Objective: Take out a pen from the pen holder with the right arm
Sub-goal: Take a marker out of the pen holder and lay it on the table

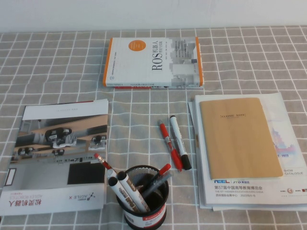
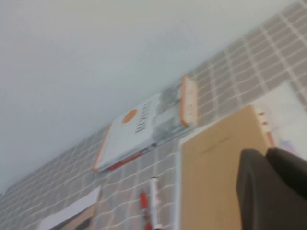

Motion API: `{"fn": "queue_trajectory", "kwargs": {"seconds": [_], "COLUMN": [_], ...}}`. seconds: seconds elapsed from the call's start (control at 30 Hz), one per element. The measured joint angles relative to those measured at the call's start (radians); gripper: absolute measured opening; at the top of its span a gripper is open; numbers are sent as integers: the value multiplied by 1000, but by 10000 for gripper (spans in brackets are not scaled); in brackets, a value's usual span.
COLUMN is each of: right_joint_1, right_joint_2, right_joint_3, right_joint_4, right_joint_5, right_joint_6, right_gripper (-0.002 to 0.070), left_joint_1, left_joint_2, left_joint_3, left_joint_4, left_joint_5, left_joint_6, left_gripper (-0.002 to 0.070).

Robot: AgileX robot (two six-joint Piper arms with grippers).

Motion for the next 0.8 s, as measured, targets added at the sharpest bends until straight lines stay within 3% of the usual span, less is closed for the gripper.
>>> {"fn": "queue_trajectory", "kwargs": {"seconds": [0.4, 0.63, 0.8], "right_joint_1": [0, 0, 0], "right_joint_2": [374, 604, 727], "right_joint_3": [-330, -408, -457], "right_joint_4": [-180, -253, -121], "right_joint_5": [412, 445, 404], "right_joint_6": [0, -71, -252], "right_gripper": [-13, -13, -13], "left_joint_1": [0, 0, 0], "left_joint_2": [0, 0, 0], "left_joint_3": [0, 0, 0], "left_joint_4": [0, 0, 0], "left_joint_5": [0, 0, 0], "left_joint_6": [0, 0, 0], "left_gripper": [-3, -3, -3]}}
